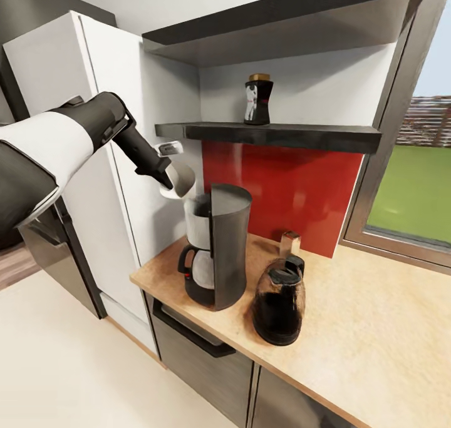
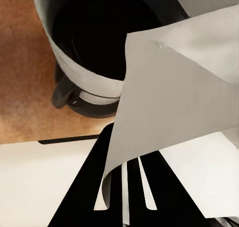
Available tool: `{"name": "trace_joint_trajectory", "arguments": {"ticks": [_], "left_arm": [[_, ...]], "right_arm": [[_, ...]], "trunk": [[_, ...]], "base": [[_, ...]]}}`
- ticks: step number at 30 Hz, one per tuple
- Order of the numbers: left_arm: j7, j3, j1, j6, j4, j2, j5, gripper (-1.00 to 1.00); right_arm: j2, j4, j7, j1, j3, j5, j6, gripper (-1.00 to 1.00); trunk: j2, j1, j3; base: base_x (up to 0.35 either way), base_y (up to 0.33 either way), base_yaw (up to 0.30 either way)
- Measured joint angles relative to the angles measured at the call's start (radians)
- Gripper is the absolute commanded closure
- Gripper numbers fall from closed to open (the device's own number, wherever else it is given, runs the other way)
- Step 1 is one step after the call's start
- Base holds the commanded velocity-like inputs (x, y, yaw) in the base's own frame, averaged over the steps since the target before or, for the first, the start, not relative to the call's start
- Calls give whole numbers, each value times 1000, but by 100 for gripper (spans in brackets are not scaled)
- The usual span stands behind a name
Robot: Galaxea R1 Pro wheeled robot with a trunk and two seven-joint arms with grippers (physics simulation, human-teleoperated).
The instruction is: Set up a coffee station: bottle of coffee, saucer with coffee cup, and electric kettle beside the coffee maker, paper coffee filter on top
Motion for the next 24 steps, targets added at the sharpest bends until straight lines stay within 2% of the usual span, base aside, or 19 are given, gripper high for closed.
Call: {"name": "trace_joint_trajectory", "arguments": {"ticks": [8,16,24], "left_arm": [[2,-1,17,-1,1,2,0,100],[2,-27,22,1,0,2,-26,100],[1,-28,22,0,1,3,-30,100]], "right_arm": [[-1,0,-1,0,0,0,0,-100],[-1,0,-1,0,0,0,0,-100],[-1,2,-1,0,1,0,1,-100]], "trunk": [[0,0,0],[0,0,0],[0,0,0]], "base": [[83,75,-10],[3,3,-224],[1,0,-35]]}}
